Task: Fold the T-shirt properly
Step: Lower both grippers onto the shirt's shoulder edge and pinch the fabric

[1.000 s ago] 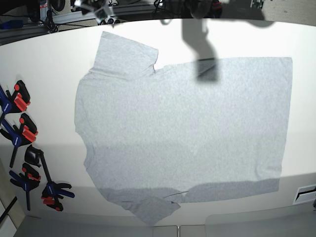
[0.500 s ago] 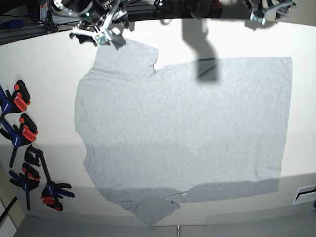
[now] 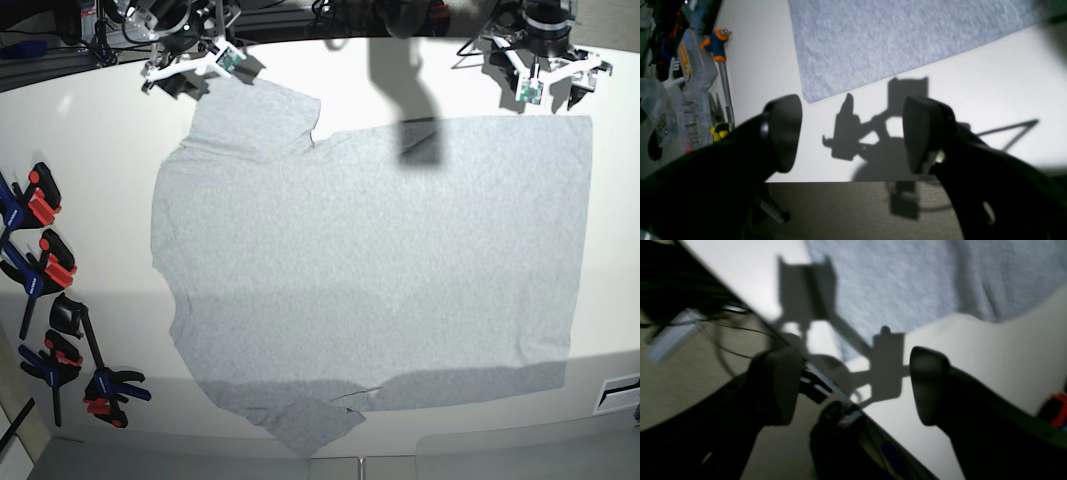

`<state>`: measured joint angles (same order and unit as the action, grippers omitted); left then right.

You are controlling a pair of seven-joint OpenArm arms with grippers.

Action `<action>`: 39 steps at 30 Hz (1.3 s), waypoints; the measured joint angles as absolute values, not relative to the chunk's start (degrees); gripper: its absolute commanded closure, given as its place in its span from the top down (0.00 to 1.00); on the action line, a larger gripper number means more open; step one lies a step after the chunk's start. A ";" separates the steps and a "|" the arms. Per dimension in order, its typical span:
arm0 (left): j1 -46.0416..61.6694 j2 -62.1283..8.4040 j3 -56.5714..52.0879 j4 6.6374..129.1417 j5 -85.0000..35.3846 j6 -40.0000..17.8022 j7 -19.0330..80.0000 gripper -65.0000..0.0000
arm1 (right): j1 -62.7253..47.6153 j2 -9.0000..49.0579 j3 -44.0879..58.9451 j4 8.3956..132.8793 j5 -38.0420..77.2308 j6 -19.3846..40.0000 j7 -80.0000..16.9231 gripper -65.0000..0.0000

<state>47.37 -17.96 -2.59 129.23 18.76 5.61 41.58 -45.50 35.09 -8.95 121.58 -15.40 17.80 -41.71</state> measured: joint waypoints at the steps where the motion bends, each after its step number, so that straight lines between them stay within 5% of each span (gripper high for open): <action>1: 47.37 -17.96 -2.59 129.23 18.76 5.63 41.56 0.68 | -45.19 35.07 -9.17 121.05 -16.08 17.54 -41.60 0.72; 20: 46.78 -17.96 -2.59 129.23 18.74 5.56 41.56 0.68 | -36.97 35.64 -10.79 109.71 -16.53 18.00 -33.54 0.71; 24: 46.78 -17.96 -2.59 129.23 18.76 5.56 41.58 0.68 | -36.56 36.21 -15.18 109.71 -19.53 17.87 -33.52 0.50; 29: 46.78 -17.96 -2.59 129.23 18.76 5.54 41.58 0.68 | -36.73 36.18 -21.34 109.56 -24.71 15.94 -35.46 0.00; 35: 46.78 -17.96 -2.59 129.23 18.79 4.23 41.54 0.68 | -36.91 35.99 -25.78 109.06 -31.33 8.91 -38.22 0.00; 39: 45.71 -22.68 -2.37 129.19 15.64 -10.35 39.90 0.68 | -36.97 36.03 -26.17 109.06 -32.18 8.43 -38.46 0.00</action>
